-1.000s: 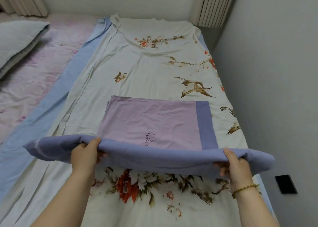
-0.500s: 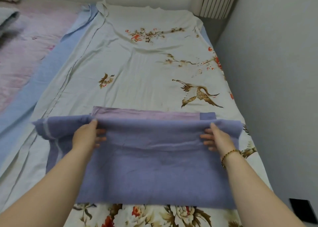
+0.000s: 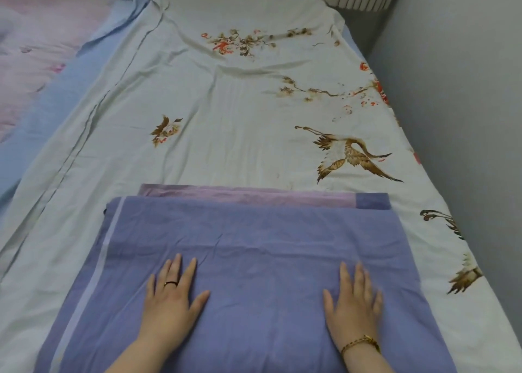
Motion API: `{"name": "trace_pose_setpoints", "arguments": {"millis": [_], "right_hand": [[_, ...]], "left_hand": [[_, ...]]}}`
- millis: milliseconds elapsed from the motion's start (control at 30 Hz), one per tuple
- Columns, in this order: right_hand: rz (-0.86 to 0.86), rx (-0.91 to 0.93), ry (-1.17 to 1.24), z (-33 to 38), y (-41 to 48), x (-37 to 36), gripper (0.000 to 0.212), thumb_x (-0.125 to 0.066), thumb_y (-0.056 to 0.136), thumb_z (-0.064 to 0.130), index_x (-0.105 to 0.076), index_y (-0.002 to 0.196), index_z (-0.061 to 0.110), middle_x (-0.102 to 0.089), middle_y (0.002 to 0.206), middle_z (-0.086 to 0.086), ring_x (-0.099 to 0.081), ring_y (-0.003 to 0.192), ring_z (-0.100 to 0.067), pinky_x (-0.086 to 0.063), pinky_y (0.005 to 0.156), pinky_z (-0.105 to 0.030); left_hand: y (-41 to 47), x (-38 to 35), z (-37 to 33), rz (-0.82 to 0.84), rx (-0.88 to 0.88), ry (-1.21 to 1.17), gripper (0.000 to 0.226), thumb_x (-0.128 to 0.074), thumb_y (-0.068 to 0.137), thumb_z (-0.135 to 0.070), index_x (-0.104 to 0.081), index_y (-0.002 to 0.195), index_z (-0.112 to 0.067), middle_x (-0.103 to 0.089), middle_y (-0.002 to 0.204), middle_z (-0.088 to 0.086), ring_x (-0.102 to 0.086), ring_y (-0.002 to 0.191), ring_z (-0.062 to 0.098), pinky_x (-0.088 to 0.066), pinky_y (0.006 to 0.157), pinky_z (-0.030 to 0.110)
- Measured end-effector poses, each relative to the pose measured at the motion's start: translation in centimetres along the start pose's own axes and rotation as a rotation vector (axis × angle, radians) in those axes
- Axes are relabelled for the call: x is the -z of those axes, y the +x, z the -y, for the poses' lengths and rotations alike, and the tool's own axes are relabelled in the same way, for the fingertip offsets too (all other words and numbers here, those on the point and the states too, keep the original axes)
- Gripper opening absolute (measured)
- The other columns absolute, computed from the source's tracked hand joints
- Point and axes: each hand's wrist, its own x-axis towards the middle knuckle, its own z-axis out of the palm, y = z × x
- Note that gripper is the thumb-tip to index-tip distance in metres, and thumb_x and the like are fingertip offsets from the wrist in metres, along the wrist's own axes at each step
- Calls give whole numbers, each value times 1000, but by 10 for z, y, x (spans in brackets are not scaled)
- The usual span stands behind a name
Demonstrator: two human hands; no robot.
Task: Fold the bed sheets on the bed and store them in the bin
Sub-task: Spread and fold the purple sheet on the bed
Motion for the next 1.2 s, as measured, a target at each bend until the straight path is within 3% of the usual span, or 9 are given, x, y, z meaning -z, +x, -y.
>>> {"name": "trace_pose_setpoints", "arguments": {"millis": [67,167,300,500,600,700,933,1033,1200], "right_hand": [[-124,133,172,25,2,-18,63,-40,81,39,-35,139,16,-39,142,-19,-25,139,-30,-16,107,-39],[-131,370,171,75,-1,-37,66,-18,91,51,4,148,26,8,156,-10,12,144,-18,-1,113,-37],[-207,401,135,98,3,-56,56,-20,88,56,-33,133,26,15,156,0,15,143,-14,-3,111,-40],[-196,194,131,25,33,-49,71,-3,90,63,-43,127,16,-55,130,-16,-24,135,-27,8,114,-28],[-132,-27,105,-17,44,-28,95,-1,68,66,-34,142,17,-29,151,-10,-22,141,-27,2,111,-32],[-76,-50,67,-30,46,-21,106,14,54,63,-14,147,21,-4,157,-1,-2,145,-18,7,111,-31],[-149,-36,38,-37,55,-46,68,-24,87,49,-60,118,0,-58,124,-23,-44,120,-33,11,110,-18],[-197,-34,100,-37,56,-53,77,-5,94,56,-52,123,3,-58,124,-23,-33,120,-28,12,112,-20],[-293,-9,154,-37,61,-60,69,0,91,59,-34,130,13,-34,135,-9,3,142,-5,12,113,-23]], "left_hand": [[8,-10,-1,10,-88,-17,75,-1,94,-57,-58,118,-14,-67,112,17,-51,112,31,-13,106,31],[12,-17,-1,-3,-146,-53,63,-2,95,-55,-36,135,-22,-65,117,15,-35,120,27,7,114,23],[21,-28,5,-125,-177,-93,60,-5,94,-58,-5,148,-32,-58,125,10,-4,143,17,6,114,25],[40,-18,40,-171,-141,-36,70,-7,92,-62,-49,126,-17,-60,125,17,-40,122,25,6,113,21],[56,-2,70,-186,-63,39,69,-24,88,-57,-59,123,-9,-58,126,20,-55,117,34,13,111,17],[64,11,79,-191,14,-82,82,-16,76,-61,-46,136,-14,-42,143,15,-38,134,30,28,101,14],[138,46,36,-464,-160,-4,55,-39,87,-40,-51,130,-7,-47,139,19,-43,130,35,3,111,22],[184,65,11,-106,-228,-141,65,-57,88,-34,-27,144,-21,-39,145,5,-36,134,23,-20,109,29],[211,91,-1,275,-136,-120,63,-68,82,-28,-37,136,-23,-49,130,9,-49,111,24,-35,97,26]]}}
